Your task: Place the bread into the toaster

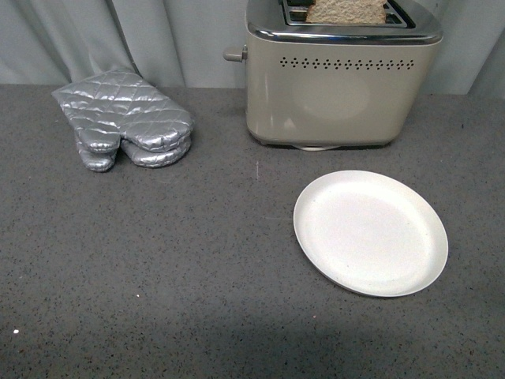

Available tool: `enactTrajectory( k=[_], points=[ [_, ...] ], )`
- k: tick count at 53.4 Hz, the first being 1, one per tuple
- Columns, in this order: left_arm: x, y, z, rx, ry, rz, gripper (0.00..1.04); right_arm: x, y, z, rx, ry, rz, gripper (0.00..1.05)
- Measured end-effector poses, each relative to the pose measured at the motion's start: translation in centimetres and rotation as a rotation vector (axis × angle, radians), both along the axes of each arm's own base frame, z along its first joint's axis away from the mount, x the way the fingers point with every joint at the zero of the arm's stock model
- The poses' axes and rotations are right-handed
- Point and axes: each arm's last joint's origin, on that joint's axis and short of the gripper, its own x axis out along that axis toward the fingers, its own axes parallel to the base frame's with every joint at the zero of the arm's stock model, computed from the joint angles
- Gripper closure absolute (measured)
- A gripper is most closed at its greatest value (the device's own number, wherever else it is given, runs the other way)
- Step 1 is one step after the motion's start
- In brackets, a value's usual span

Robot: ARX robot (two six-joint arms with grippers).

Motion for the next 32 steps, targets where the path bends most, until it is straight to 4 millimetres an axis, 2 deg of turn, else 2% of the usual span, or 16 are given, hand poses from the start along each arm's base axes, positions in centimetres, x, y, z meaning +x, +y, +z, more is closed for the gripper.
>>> enactTrajectory(
  k=[12, 32],
  points=[
    [0.0, 0.0, 0.0, 0.000, 0.000, 0.000, 0.07, -1.7, -0.1, -1.4, 0.000, 0.005, 0.000, 1.04],
    [0.0, 0.0, 0.0, 0.000, 0.001, 0.000, 0.07, -3.5, -0.1, -0.8, 0.000, -0.016, 0.001, 1.04]
  ],
)
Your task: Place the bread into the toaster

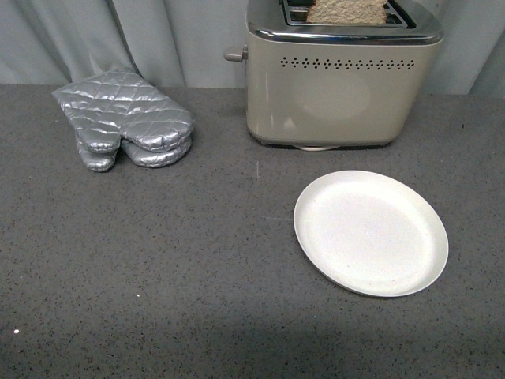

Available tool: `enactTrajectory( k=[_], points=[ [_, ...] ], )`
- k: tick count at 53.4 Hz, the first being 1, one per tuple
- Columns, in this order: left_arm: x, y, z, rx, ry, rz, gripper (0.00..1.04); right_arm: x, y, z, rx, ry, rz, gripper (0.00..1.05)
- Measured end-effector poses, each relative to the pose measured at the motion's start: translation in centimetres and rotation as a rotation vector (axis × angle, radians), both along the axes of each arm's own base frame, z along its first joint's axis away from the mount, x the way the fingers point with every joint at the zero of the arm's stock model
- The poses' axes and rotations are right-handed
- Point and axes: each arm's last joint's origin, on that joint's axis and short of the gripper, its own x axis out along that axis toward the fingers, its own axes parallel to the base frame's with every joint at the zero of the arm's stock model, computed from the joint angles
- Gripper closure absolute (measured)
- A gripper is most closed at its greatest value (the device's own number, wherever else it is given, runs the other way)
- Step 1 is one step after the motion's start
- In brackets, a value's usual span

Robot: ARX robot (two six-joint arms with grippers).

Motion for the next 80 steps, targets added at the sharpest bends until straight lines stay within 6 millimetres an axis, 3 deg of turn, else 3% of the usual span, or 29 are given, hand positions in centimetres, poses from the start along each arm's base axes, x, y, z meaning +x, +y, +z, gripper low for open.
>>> enactTrajectory(
  k=[51, 73, 80],
  points=[
    [0.0, 0.0, 0.0, 0.000, 0.000, 0.000, 0.07, -2.8, 0.0, -0.2, -0.001, 0.000, 0.000, 1.03],
    [0.0, 0.0, 0.0, 0.000, 0.000, 0.000, 0.07, -2.9, 0.0, -0.2, 0.000, 0.000, 0.000, 0.40],
    [0.0, 0.0, 0.0, 0.000, 0.000, 0.000, 0.07, -2.9, 0.0, -0.2, 0.000, 0.000, 0.000, 0.13]
  ],
)
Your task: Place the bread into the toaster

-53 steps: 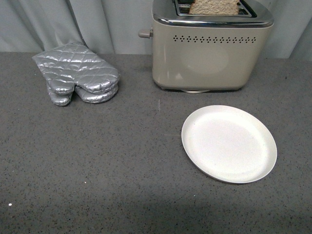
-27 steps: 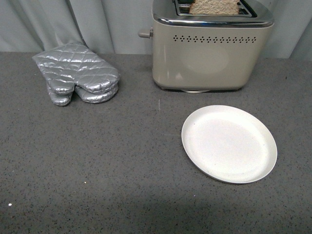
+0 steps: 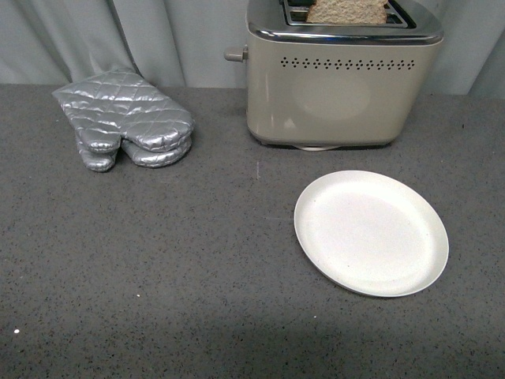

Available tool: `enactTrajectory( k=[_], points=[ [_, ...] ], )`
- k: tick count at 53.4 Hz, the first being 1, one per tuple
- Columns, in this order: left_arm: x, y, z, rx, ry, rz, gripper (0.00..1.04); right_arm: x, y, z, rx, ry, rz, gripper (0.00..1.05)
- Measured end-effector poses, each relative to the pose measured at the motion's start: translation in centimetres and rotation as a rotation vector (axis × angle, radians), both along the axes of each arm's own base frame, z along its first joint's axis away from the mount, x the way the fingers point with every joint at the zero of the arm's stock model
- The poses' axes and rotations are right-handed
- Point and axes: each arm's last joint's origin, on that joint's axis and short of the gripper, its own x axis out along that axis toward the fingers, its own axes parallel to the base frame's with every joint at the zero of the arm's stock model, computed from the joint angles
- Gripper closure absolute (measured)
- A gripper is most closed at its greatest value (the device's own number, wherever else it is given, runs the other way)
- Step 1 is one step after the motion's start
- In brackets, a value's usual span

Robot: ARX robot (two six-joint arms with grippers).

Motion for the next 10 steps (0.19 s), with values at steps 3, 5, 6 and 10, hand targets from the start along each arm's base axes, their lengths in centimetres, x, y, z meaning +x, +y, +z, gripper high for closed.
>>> enactTrajectory(
  k=[3, 5, 6, 10],
  points=[
    [0.00, 0.00, 0.00, 0.000, 0.000, 0.000, 0.07, 0.00, 0.00, 0.00, 0.001, 0.000, 0.000, 0.08],
    [0.00, 0.00, 0.00, 0.000, 0.000, 0.000, 0.07, 0.00, 0.00, 0.00, 0.001, 0.000, 0.000, 0.10],
    [0.00, 0.00, 0.00, 0.000, 0.000, 0.000, 0.07, 0.00, 0.00, 0.00, 0.001, 0.000, 0.000, 0.10],
    [0.00, 0.00, 0.00, 0.000, 0.000, 0.000, 0.07, 0.00, 0.00, 0.00, 0.000, 0.000, 0.000, 0.10]
  ],
)
